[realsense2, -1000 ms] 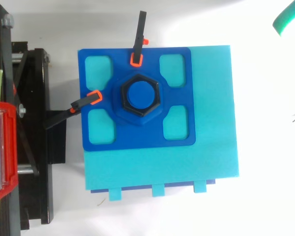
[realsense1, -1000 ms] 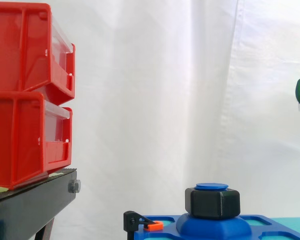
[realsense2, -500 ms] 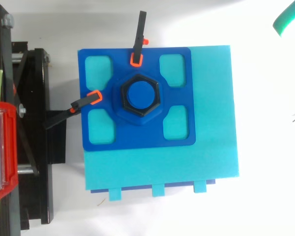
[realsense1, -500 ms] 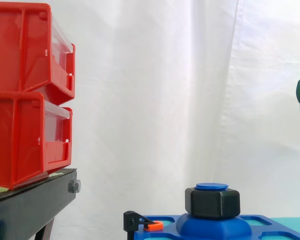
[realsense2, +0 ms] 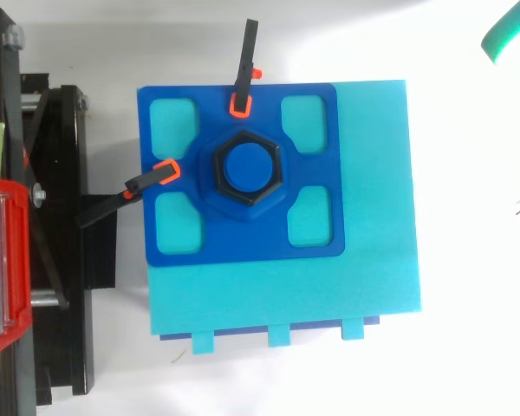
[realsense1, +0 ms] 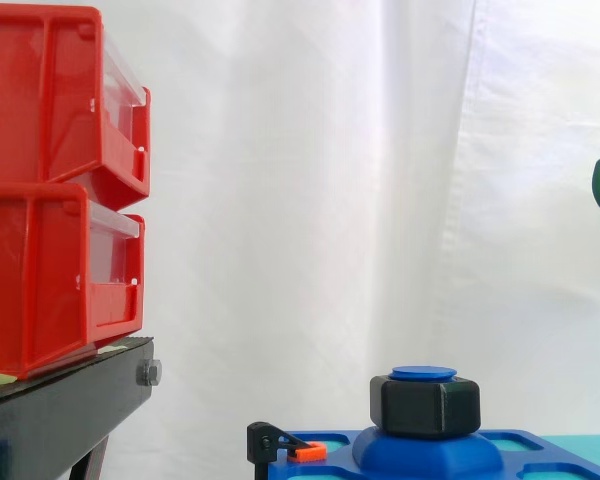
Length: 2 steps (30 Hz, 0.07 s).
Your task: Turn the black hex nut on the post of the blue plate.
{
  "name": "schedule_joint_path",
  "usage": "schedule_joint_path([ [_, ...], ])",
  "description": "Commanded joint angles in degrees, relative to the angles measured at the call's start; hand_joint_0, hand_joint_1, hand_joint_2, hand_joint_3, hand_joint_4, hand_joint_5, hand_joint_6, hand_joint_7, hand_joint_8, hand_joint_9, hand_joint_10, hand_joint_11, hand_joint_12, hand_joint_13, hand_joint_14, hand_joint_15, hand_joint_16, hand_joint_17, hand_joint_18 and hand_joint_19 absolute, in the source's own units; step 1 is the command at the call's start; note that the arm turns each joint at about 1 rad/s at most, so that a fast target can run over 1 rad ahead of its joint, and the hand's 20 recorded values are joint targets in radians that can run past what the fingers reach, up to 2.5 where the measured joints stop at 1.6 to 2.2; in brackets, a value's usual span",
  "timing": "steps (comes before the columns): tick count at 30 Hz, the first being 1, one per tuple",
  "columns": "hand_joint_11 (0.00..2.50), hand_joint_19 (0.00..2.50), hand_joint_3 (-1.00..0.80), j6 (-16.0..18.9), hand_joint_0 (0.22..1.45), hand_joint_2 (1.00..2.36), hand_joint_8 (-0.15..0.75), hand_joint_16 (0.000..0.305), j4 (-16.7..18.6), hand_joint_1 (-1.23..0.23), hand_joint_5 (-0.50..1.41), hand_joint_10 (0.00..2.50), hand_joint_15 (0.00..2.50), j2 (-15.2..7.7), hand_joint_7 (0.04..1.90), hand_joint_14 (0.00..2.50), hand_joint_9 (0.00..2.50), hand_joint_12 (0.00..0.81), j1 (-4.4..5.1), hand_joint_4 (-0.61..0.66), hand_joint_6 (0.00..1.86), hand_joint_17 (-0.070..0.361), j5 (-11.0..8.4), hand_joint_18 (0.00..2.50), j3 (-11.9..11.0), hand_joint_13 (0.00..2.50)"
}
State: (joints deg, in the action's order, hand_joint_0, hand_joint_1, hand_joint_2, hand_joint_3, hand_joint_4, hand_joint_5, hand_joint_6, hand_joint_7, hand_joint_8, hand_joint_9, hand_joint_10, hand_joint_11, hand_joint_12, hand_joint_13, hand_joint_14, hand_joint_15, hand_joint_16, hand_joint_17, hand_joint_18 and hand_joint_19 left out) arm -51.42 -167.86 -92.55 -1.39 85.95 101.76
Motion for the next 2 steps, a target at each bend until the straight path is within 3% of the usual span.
schedule_joint_path([
  [1, 0.0, 0.27, -0.5, 0.0, 0.52, 1.0, 0.286, 0.049, -0.01, -0.55, -0.21, 0.0, 0.08, 0.0, 0.75, 0.0, 0.41, 0.379, -0.02, 0.23, 0.5, 0.111, 0.01, 0.36, 0.02, 0.37],
  [2, 0.0, 0.27, -0.5, 0.0, 0.52, 1.0, 0.285, 0.049, -0.01, -0.54, -0.21, 0.0, 0.07, 0.0, 0.75, 0.0, 0.41, 0.379, -0.02, 0.23, 0.5, 0.111, 0.01, 0.36, 0.02, 0.37],
])
